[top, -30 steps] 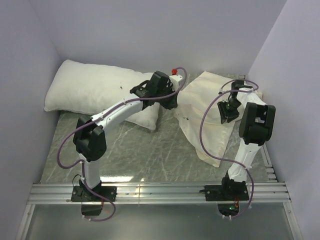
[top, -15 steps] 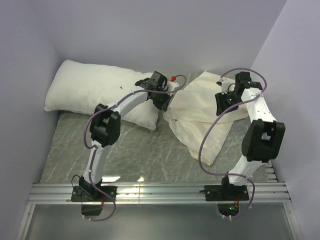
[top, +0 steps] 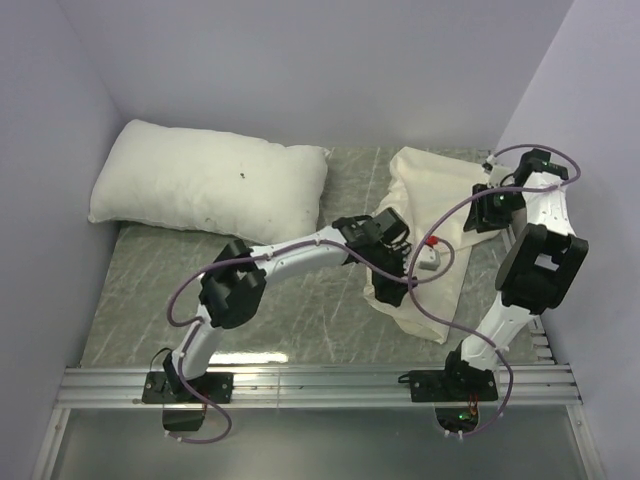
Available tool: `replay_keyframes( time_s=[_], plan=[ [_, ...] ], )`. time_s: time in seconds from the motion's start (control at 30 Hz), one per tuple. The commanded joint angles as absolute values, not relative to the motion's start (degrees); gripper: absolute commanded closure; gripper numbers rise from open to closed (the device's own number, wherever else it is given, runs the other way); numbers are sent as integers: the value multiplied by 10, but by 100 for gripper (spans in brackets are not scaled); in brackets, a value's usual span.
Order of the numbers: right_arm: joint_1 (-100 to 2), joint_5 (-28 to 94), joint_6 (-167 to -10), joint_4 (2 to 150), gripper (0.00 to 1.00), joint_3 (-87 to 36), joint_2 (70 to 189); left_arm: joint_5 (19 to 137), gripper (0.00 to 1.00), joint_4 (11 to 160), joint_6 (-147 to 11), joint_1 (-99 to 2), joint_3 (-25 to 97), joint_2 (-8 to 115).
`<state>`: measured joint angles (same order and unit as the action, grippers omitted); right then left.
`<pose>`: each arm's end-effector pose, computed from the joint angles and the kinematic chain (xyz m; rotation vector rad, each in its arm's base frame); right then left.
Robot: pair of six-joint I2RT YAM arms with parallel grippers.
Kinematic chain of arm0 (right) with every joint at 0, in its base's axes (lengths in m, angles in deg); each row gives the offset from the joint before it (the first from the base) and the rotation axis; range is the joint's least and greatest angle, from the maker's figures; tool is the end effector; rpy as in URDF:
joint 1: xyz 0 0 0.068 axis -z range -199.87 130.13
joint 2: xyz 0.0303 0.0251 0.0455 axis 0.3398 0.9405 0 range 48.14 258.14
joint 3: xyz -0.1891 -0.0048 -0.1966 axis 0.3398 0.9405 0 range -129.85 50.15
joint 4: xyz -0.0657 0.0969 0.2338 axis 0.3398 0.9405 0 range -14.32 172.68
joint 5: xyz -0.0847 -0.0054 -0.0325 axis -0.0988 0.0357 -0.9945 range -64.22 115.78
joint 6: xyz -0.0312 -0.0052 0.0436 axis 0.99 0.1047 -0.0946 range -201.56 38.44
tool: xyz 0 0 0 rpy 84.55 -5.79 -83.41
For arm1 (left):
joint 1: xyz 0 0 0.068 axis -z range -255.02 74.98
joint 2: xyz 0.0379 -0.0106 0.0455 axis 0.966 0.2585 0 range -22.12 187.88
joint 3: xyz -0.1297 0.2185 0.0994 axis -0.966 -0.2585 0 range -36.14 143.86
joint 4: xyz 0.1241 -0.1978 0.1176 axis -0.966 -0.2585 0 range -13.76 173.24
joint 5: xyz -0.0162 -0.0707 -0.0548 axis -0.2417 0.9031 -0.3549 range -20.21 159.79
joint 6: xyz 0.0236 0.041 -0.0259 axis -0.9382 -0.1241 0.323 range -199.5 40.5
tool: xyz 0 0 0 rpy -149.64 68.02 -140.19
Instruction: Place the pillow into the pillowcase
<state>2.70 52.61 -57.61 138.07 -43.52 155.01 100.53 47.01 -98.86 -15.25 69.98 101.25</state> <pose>0.3527 -0.1291 0.2662 -0.1136 2.6922 0.4557 0.2255 -0.4233 0.2346 1.8125 1.8286 -0.9540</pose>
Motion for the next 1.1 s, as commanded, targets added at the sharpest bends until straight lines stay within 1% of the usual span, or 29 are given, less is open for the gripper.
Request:
replay_keyframes(
  time_s=[0.0, 0.03, 0.07, 0.13, 0.23, 0.3, 0.4, 0.63, 0.73, 0.77, 1.03, 1.07],
  plan=[
    [8, 537, -559, 1408, 48, -414, 1527, 1059, 28, 500, -940, -243, 664, 957],
    [7, 536, -555, 1405, 49, -406, 1526, 1065, 27, 524, -906, -276, 619, 917],
    [4, 537, -555, 1403, 48, -399, 1526, 1070, 26, 541, -893, -290, 599, 900],
    [-7, 542, -555, 1398, 49, -385, 1529, 1042, 25, 586, -857, -322, 552, 866],
    [-27, 549, -569, 1377, 49, -370, 1534, 992, 27, 604, -843, -332, 529, 873],
    [-41, 545, -575, 1364, 49, -363, 1540, 989, 29, 606, -832, -333, 531, 891],
    [-63, 521, -584, 1333, 49, -356, 1554, 1005, 30, 620, -800, -332, 544, 938],
    [-69, 461, -605, 1254, 50, -378, 1605, 1042, 31, 667, -739, -327, 576, 1012],
    [-69, 455, -619, 1239, 51, -401, 1624, 1047, 34, 673, -736, -321, 576, 1024],
    [-69, 445, -620, 1238, 51, -412, 1637, 1052, 37, 678, -734, -321, 576, 1028],
    [-69, 394, -646, 1167, 54, -414, 1664, 1105, 39, 722, -707, -317, 546, 1035],
    [-68, 392, -649, 1165, 55, -420, 1668, 1101, 43, 724, -705, -314, 544, 1038]
  ],
)
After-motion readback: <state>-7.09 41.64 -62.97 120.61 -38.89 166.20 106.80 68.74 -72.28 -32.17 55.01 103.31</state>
